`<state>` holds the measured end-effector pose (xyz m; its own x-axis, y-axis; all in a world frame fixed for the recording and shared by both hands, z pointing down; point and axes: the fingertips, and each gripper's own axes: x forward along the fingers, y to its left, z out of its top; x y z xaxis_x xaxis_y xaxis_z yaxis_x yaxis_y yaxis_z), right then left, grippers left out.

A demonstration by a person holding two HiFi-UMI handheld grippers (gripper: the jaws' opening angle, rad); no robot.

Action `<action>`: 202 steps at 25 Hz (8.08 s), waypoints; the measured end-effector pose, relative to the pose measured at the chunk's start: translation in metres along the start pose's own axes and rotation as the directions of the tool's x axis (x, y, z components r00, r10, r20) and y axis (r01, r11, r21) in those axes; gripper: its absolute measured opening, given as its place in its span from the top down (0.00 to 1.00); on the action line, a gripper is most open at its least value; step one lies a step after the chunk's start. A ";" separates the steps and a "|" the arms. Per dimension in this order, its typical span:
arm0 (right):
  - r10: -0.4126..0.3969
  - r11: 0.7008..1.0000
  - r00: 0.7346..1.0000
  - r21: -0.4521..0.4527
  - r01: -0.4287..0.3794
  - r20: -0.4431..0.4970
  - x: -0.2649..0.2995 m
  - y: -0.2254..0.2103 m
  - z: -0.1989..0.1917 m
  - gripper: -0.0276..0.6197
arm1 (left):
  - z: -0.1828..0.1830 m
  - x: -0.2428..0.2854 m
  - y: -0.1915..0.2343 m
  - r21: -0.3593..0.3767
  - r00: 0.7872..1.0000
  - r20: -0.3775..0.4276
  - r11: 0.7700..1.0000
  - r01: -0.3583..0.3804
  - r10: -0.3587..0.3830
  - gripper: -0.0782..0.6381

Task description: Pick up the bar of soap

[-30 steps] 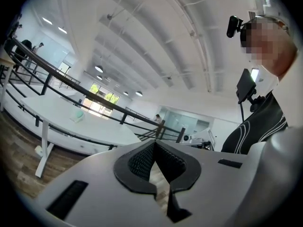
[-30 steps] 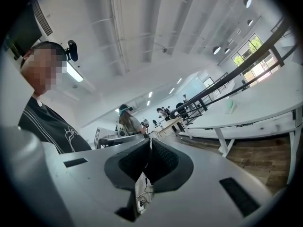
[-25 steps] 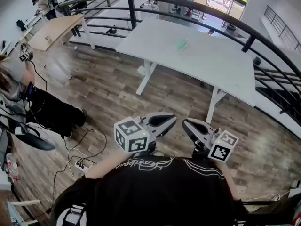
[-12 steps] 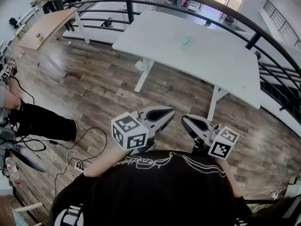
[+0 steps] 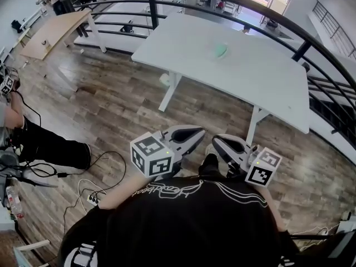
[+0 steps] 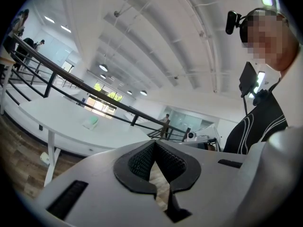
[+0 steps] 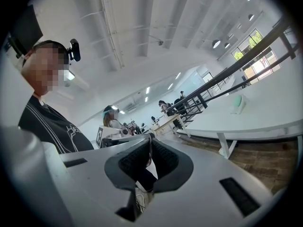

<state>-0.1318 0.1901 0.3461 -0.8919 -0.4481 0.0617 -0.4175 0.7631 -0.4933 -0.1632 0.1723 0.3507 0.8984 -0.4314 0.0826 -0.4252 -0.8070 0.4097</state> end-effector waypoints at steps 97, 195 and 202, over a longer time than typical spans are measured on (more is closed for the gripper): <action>-0.061 0.971 0.998 0.231 0.056 0.016 0.089 -0.547 0.200 0.93 | 0.068 0.393 0.465 0.261 0.844 -0.411 0.932 -0.253 0.344 0.51; -0.148 0.989 0.988 0.032 0.147 0.046 -0.012 -0.467 0.208 0.93 | 0.119 0.372 0.373 0.265 0.916 -0.164 0.911 -0.315 0.365 0.53; -0.130 0.990 0.990 -0.049 0.132 0.056 -0.012 -0.445 0.224 0.93 | 0.141 0.352 0.324 0.233 0.955 -0.074 0.936 -0.264 0.288 0.53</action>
<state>0.1035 -0.2490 0.3703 -0.8190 -0.5687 0.0761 -0.5399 0.7190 -0.4377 -0.0002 -0.2981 0.3843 0.7437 -0.6141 0.2642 -0.6606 -0.7357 0.1496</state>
